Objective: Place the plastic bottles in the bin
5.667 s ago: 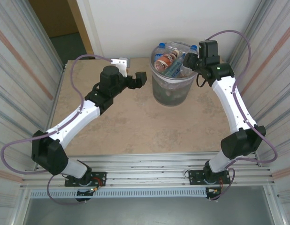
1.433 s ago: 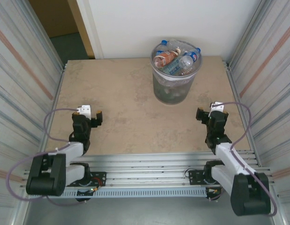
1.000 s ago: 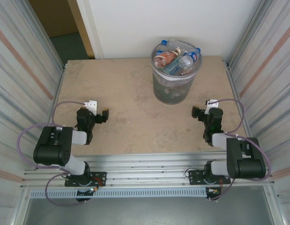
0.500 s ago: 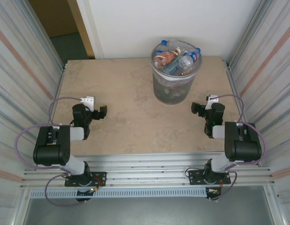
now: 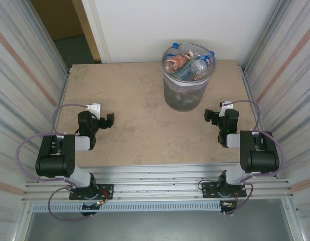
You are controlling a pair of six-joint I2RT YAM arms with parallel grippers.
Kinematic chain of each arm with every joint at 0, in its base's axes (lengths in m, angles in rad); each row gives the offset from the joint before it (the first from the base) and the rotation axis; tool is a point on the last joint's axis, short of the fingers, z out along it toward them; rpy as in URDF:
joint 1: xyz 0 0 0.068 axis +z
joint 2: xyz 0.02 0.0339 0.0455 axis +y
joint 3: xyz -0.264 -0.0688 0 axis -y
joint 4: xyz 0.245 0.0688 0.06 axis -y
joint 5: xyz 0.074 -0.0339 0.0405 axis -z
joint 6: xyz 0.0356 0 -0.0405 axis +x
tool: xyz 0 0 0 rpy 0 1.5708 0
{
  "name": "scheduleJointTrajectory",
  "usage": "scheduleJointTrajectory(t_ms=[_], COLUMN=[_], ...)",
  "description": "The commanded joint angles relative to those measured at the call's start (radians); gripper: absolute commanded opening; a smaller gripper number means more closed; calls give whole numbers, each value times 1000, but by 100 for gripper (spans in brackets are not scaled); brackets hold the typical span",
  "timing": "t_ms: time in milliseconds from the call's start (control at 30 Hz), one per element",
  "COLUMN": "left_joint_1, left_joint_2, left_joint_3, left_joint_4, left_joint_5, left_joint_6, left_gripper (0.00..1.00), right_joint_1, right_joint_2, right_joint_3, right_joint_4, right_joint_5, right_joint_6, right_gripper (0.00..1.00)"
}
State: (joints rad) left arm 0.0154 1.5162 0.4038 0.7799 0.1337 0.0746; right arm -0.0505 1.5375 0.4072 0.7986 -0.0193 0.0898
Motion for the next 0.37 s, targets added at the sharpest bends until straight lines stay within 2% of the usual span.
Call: scheduleJointTrajectory(t_ms=[0, 333], left_joint_1=[-5, -6], left_joint_2=[-5, -5], left_joint_3=[12, 12], left_joint_4=[3, 2], left_joint_5=[-8, -8], left_joint_6=[-5, -5], left_gripper=[99, 99], right_joint_1=[6, 3], right_joint_2=[1, 2], right_joint_3=[6, 7], right_joint_4=[-6, -7], right_joint_5=[18, 16], right_joint_6=[-5, -3], right_gripper=[98, 98])
